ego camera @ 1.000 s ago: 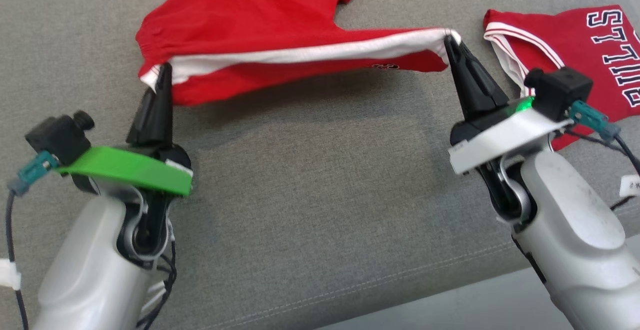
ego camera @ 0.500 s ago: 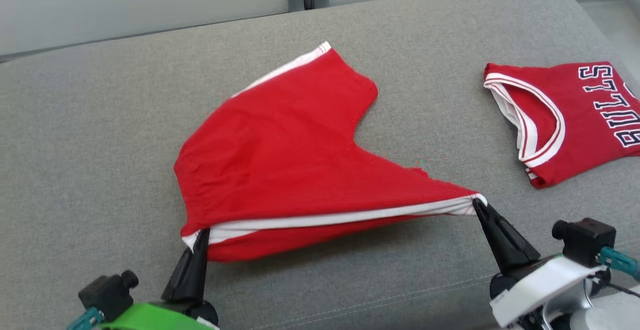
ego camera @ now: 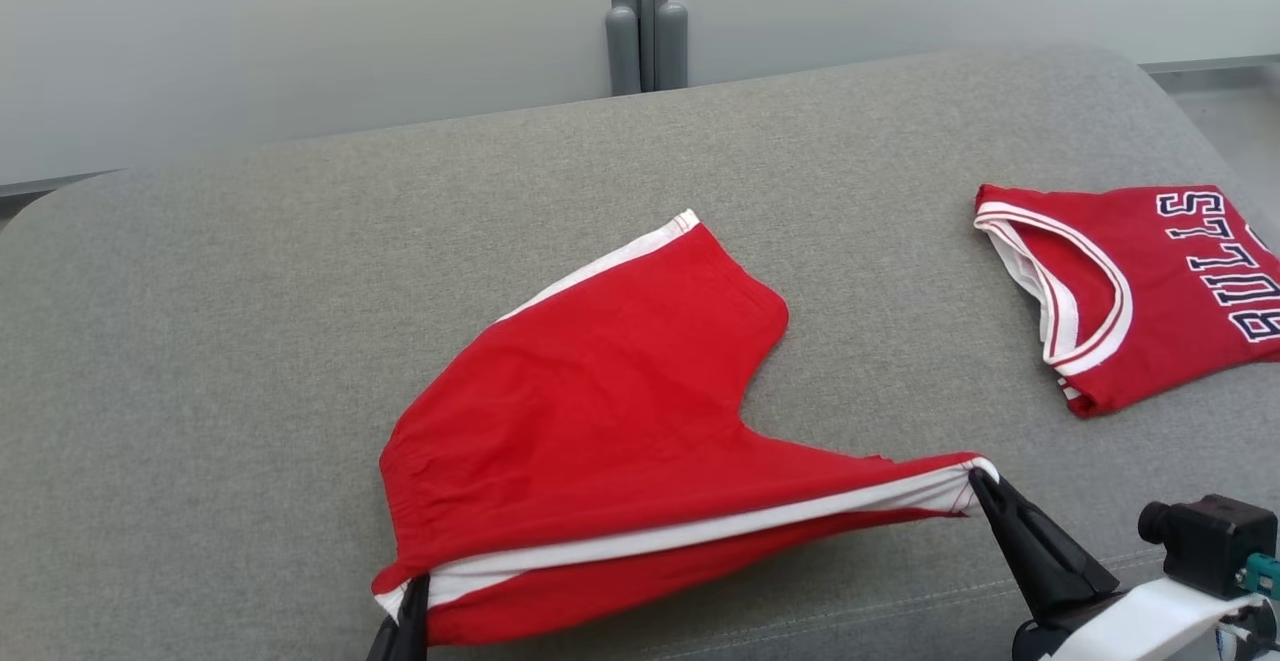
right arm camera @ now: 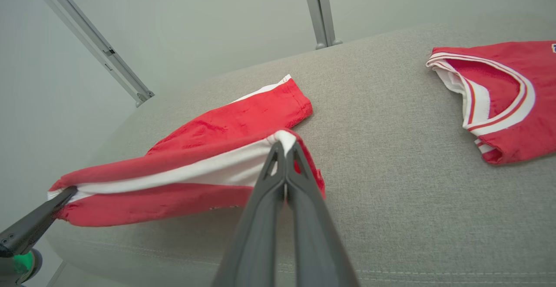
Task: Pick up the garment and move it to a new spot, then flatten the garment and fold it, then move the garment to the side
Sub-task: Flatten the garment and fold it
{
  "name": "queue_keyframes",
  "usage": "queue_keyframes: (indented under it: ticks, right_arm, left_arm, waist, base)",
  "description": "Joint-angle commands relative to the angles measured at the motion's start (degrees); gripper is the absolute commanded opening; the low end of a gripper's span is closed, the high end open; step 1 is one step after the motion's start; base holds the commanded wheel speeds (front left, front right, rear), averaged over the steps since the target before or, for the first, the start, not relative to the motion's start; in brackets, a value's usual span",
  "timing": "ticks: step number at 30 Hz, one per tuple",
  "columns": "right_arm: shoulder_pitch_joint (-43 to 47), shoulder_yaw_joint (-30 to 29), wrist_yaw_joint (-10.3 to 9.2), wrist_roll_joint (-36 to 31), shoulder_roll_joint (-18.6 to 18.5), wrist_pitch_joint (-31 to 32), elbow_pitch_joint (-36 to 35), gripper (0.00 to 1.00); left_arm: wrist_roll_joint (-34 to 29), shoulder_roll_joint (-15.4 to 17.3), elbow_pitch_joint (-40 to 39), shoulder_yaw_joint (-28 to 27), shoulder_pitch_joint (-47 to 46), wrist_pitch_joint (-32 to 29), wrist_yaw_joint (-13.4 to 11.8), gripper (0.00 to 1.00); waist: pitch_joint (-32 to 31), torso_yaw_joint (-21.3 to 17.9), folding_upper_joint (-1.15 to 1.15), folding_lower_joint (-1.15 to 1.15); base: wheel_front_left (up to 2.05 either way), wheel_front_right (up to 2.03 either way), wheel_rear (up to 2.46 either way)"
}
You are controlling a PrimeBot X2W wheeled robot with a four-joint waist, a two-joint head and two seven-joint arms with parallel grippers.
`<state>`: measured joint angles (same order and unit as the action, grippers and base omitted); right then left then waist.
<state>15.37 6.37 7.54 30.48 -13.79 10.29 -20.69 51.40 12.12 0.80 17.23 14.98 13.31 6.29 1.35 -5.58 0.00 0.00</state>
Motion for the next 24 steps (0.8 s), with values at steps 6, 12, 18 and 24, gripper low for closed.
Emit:
queue_keyframes:
  ticks: [6, 12, 18, 24]
  right_arm:
    - [-6.09, -0.9, -0.1, -1.32, 0.82, 0.0, 5.18, 0.0]
    - [-14.0, -1.16, -0.1, -0.8, 0.52, 0.07, 12.97, 0.0]
    - [-24.96, 0.47, -0.1, -0.32, -1.7, -0.08, 22.66, 0.0]
    - [-36.98, 4.11, -0.1, 0.88, -4.14, 0.16, 34.11, 0.0]
  left_arm:
    - [1.23, -2.5, 1.56, 0.61, -4.82, -2.08, -2.44, 0.0]
    - [1.44, -4.78, 2.69, 1.31, -10.2, -4.46, -5.49, 0.0]
    - [0.38, -6.65, 6.06, 2.3, -16.99, -7.33, -10.75, 0.0]
    - [1.46, -8.31, 10.85, 3.48, -24.73, -9.35, -14.98, 0.0]
  waist:
    - [0.42, 2.8, 0.0, 0.0]
    - [1.28, 5.84, 0.0, 0.0]
    - [3.02, 9.28, 0.0, 0.0]
    - [5.14, 12.93, 0.0, 0.0]
  base:
    - [0.0, 0.0, 0.0]
    - [0.0, 0.0, 0.0]
    - [0.0, 0.0, 0.0]
    - [0.0, 0.0, 0.0]
